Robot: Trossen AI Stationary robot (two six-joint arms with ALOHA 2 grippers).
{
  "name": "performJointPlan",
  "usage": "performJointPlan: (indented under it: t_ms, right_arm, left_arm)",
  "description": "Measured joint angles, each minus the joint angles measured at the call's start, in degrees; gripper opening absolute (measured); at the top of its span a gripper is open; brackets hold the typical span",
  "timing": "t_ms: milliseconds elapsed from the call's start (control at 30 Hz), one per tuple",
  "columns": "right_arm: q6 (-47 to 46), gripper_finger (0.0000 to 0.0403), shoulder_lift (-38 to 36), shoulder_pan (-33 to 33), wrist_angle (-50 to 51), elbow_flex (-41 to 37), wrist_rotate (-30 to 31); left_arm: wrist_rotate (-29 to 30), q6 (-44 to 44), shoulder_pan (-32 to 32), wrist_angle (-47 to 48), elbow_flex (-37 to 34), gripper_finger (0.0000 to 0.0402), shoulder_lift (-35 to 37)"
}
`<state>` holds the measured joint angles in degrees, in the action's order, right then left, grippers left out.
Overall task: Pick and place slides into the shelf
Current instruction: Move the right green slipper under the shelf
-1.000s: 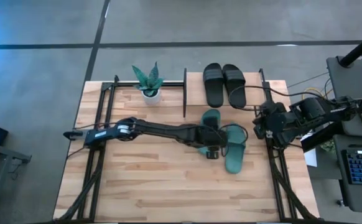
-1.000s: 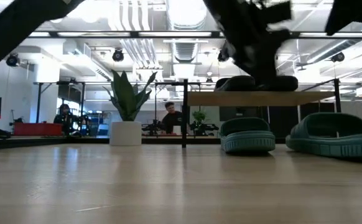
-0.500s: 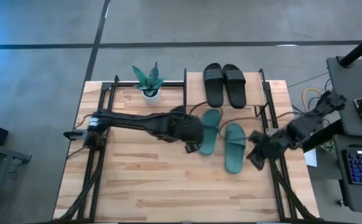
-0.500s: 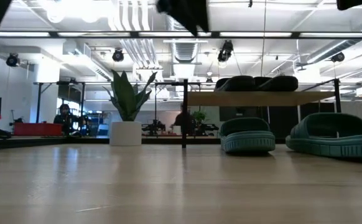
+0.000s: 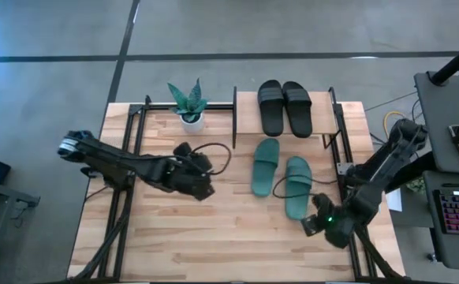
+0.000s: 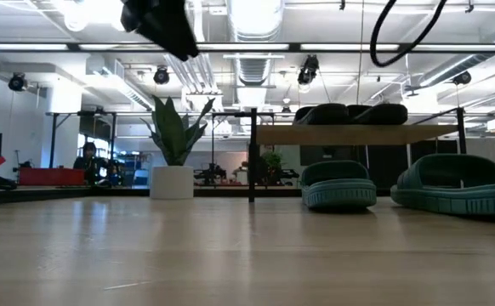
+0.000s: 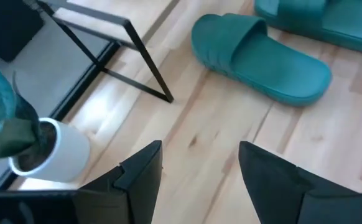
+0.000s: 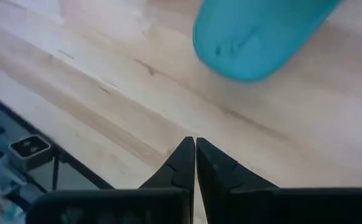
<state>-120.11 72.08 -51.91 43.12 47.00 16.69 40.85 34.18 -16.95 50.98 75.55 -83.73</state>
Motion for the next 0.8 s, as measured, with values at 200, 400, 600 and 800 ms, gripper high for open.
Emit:
performJointPlan:
  t_ms: [200,400,600,800]
  right_arm:
    - [-5.9,0.0009,9.8,0.7,-1.6,5.1,-0.6]
    - [-8.9,0.0009,18.2,2.8,-1.6,6.3,-2.4]
    - [-8.7,0.0009,23.1,6.3,-0.4,5.6,-4.7]
    - [-8.5,0.0009,22.5,8.8,4.6,3.9,-5.3]
  left_arm:
    - [0.0,-0.5,0.0,-6.4,-10.8,0.0198,7.8]
    - [-0.1,-0.6,-0.1,-7.1,-14.7,0.0198,12.5]
    - [-1.7,-1.4,-0.3,-6.9,-15.7,0.0198,15.4]
    - [-2.2,-1.6,-1.3,-7.1,-15.8,0.0198,16.4]
